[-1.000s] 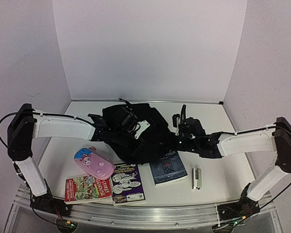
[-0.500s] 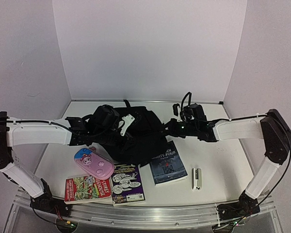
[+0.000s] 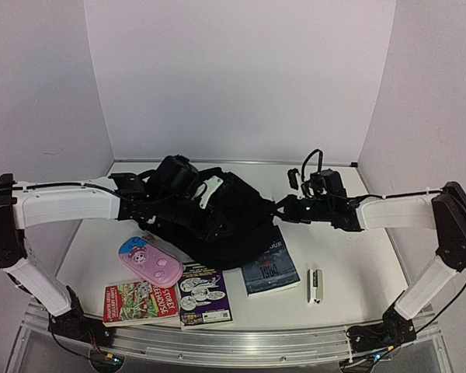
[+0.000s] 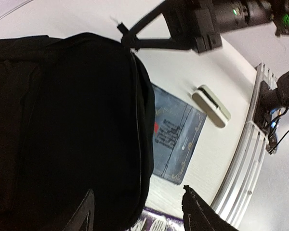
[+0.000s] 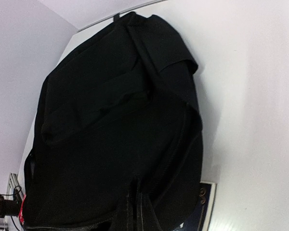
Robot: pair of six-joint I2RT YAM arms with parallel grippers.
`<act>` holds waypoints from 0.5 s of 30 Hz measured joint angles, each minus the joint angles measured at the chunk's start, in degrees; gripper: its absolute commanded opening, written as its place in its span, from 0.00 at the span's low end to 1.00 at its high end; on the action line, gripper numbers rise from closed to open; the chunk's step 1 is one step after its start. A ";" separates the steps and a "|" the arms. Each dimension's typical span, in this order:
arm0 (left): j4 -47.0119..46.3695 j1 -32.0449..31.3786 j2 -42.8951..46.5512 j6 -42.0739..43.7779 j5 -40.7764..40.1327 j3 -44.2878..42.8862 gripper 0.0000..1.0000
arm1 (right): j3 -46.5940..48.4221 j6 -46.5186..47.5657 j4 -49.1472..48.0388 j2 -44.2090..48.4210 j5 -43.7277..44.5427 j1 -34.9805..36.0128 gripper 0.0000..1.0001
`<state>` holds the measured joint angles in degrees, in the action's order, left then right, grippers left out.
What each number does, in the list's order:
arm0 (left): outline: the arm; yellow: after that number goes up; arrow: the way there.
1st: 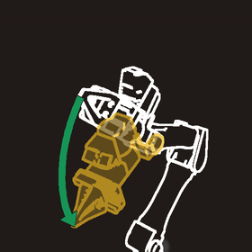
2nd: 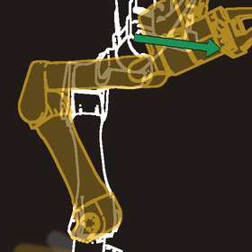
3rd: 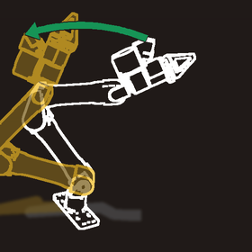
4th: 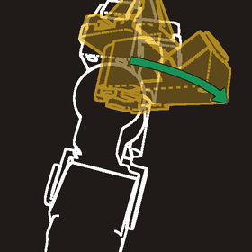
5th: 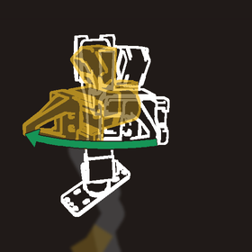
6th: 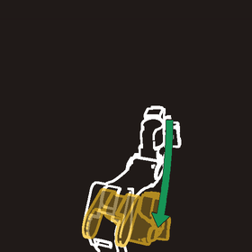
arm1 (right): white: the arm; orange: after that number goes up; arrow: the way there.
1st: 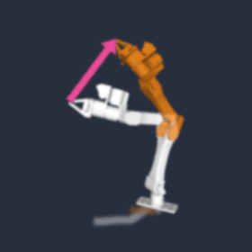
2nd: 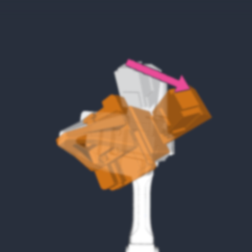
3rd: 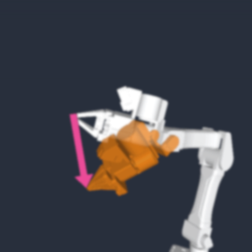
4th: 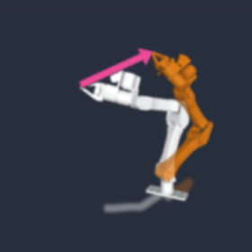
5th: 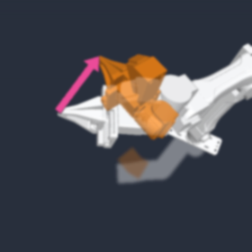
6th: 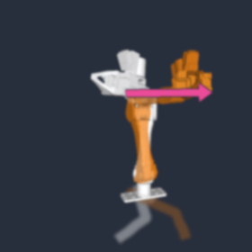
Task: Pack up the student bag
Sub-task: Unzip the student bag at the center of the board.
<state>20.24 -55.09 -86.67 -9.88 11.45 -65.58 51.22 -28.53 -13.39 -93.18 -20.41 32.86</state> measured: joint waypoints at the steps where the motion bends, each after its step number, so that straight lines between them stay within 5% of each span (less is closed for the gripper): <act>1: -0.50 0.00 -1.55 0.04 0.57 -1.67 0.67 | -0.71 0.01 -0.09 1.31 0.11 0.95 0.00; 15: -3.75 0.00 -20.05 -0.25 0.54 -17.72 0.71 | -5.35 -1.32 0.18 10.70 1.95 3.83 0.00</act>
<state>16.49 -55.09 -106.72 -10.13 11.99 -83.30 45.87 -29.84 -13.21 -82.48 -18.46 36.69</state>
